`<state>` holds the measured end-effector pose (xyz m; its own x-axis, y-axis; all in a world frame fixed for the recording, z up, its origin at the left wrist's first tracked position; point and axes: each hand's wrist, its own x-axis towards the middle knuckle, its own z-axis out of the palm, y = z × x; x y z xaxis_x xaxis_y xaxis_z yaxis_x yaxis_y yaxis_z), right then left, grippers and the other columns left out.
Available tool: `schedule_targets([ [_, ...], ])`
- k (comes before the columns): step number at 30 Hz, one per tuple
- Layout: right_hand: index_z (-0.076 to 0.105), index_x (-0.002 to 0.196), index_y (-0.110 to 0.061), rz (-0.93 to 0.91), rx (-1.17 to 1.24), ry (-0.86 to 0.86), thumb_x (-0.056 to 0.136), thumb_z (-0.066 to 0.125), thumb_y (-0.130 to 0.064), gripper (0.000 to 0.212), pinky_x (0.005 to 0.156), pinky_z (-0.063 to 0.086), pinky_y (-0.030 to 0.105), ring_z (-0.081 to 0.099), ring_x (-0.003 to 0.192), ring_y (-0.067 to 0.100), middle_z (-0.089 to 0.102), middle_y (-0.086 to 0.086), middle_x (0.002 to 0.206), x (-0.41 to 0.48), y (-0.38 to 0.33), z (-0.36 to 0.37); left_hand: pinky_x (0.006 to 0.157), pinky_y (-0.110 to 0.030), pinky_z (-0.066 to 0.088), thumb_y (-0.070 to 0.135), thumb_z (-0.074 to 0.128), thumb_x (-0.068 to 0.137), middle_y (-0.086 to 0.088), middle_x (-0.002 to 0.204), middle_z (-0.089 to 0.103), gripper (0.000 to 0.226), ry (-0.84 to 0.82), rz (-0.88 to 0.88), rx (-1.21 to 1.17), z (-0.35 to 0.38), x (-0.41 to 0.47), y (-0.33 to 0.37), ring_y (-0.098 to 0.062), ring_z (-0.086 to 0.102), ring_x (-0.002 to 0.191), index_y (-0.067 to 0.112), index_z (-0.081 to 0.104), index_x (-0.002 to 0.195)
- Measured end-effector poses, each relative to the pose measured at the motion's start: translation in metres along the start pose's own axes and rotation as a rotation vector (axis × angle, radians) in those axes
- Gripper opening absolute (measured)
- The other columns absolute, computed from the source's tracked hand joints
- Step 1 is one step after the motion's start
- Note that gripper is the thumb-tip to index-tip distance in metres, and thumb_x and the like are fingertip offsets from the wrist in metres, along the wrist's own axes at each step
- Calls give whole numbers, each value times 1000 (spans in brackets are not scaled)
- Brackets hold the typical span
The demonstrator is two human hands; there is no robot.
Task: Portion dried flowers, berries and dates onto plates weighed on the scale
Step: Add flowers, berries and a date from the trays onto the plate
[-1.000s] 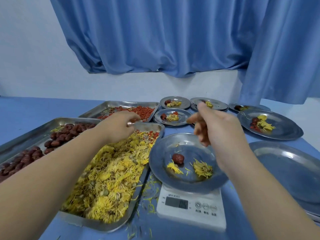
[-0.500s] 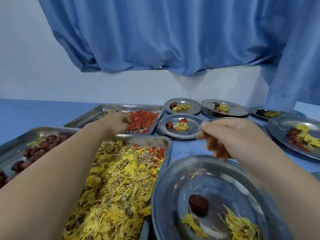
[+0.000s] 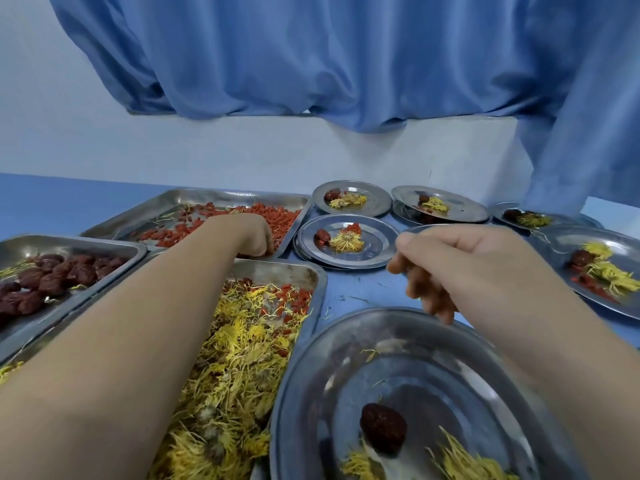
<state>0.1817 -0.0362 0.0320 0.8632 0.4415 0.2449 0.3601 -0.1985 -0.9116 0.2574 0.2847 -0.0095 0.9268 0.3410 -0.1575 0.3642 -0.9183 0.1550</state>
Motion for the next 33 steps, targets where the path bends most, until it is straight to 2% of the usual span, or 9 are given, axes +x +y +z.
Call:
schedule_targets([
  [4,72,69,-26,-2,-2,8,80,56,-42,26,46,40,21,51,44,8,64,-3,54,-2,-2,-1,91,-36,44,-9,47,86,4,97,64,37,15,-7,-60,0,-2,-6,-13,56,88,19,72,83],
  [7,72,71,-26,-7,-13,9,83,56,-41,25,48,41,21,51,45,7,64,-3,55,-3,-4,-2,75,-30,46,-9,47,86,2,88,64,33,69,0,-89,-1,-4,-8,-10,56,79,14,71,82],
  [10,72,71,-28,-9,-25,15,84,56,-40,25,49,42,23,51,45,7,64,-4,55,-3,-5,-2,61,-27,46,-12,47,84,-4,89,65,32,143,16,-134,-7,-6,-10,-15,58,76,12,68,81],
  [14,72,71,-29,-17,-51,24,83,55,-42,24,47,40,21,52,45,4,65,-5,56,-2,-4,-4,62,-26,46,-9,56,84,3,88,62,30,250,38,-238,-15,-10,-15,-12,57,78,18,67,82],
  [19,71,71,-27,-38,-50,24,85,55,-43,26,45,40,19,52,44,6,64,-5,55,-2,-3,-7,64,-27,45,-8,60,83,-1,98,65,29,295,58,-274,-13,-14,-17,-11,57,78,21,68,83],
  [23,71,71,-26,-40,-63,34,84,56,-42,26,45,39,20,52,45,5,64,-5,56,0,-2,-10,77,-39,56,-8,63,83,-5,100,65,25,290,45,-409,-8,-17,-17,-21,64,84,17,68,83],
  [26,69,72,-15,-86,-134,49,86,55,-42,33,49,45,27,51,46,6,64,3,58,-2,-4,-11,73,-34,52,-7,64,83,-8,102,67,25,314,41,-450,-6,-21,-17,-23,64,87,18,67,79],
  [29,65,74,-4,-114,-165,56,87,55,-40,40,53,47,32,50,46,8,63,9,62,-4,-9,-14,81,-36,55,-5,66,84,-11,100,69,22,323,56,-561,-8,-30,-14,-26,66,92,16,67,84],
  [33,71,70,-19,-80,-91,83,87,57,-40,30,54,48,27,50,45,4,63,-3,55,-5,-17,-20,61,-18,54,-7,65,85,-7,89,70,20,257,124,-741,-15,-52,4,-14,70,75,13,67,89],
])
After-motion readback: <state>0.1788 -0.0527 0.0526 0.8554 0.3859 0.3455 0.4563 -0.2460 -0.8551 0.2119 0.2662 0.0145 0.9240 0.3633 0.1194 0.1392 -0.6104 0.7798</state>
